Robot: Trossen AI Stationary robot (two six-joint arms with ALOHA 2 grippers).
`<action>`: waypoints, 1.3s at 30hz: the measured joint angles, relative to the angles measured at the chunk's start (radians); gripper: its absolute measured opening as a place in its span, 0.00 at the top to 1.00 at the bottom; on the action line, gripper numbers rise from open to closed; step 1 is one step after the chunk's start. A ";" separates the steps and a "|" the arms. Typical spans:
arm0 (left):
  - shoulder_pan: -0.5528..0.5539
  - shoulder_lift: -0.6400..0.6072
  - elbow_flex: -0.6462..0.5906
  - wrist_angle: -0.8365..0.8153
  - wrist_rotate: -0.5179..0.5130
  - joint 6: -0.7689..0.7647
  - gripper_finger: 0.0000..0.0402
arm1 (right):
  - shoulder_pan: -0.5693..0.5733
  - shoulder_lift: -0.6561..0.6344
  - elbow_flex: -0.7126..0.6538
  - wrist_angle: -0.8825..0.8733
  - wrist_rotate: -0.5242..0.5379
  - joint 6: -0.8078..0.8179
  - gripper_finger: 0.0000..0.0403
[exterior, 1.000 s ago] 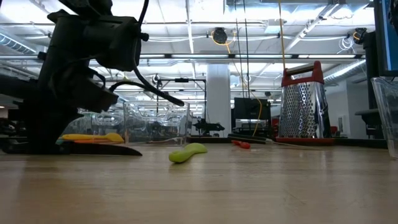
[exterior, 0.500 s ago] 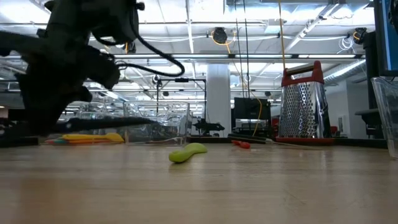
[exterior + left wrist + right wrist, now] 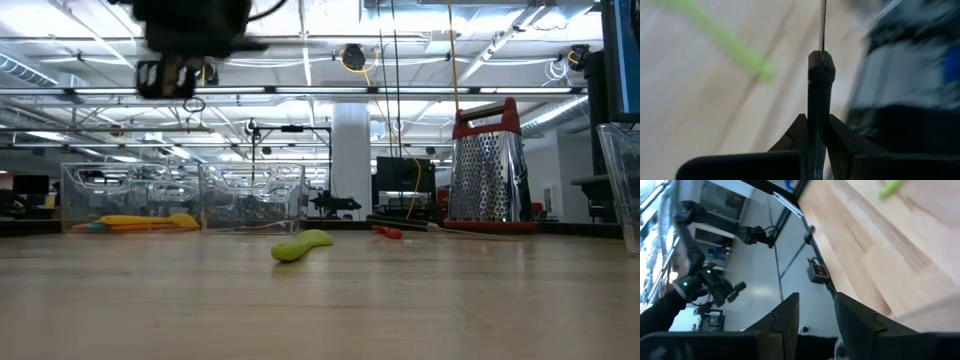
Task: Pick & Place Kitchen Items
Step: Put the knife into the bottom transparent bin
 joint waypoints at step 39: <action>-0.010 0.210 0.165 0.680 -0.359 -0.078 0.93 | -0.448 0.000 0.000 0.393 0.074 -0.775 0.71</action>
